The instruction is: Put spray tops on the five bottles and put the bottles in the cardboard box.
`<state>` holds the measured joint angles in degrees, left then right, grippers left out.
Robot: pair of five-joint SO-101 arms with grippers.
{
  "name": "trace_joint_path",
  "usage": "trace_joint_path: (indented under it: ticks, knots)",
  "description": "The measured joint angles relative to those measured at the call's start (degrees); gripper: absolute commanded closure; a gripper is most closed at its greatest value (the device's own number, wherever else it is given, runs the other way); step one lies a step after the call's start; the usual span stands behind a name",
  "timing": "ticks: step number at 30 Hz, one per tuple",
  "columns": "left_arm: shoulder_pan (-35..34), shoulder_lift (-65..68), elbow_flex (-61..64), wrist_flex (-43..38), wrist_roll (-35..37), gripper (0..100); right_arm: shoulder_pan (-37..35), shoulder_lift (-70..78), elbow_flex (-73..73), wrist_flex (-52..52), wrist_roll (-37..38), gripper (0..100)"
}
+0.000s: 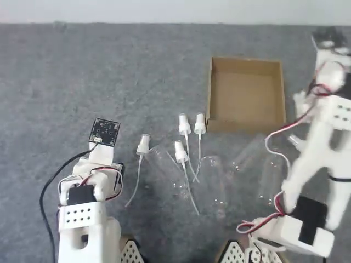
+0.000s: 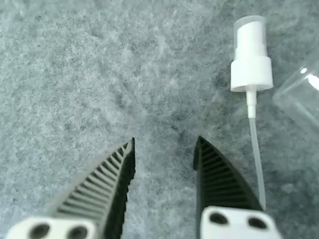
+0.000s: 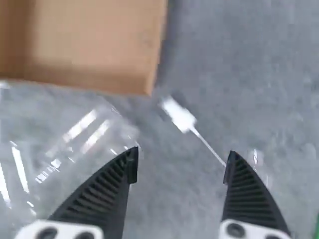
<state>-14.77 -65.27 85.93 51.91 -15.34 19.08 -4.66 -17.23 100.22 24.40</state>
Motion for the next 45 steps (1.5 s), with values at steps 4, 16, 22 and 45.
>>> trace_joint_path:
  ticks: [4,16,22,45]
  knots:
    - [0.0,0.0,0.0,0.0,0.0,82,5.19,0.0,6.07,-3.25,7.82,77.1]
    - [0.0,0.0,0.0,0.0,0.0,82,5.1,0.0,34.81,-27.16,21.89,76.9]
    - [0.0,0.0,0.0,0.0,0.0,82,4.84,0.09,39.12,-34.9,23.12,77.2]
    - [0.0,0.0,0.0,0.0,0.0,82,4.84,22.95,29.71,-38.68,25.05,95.7]
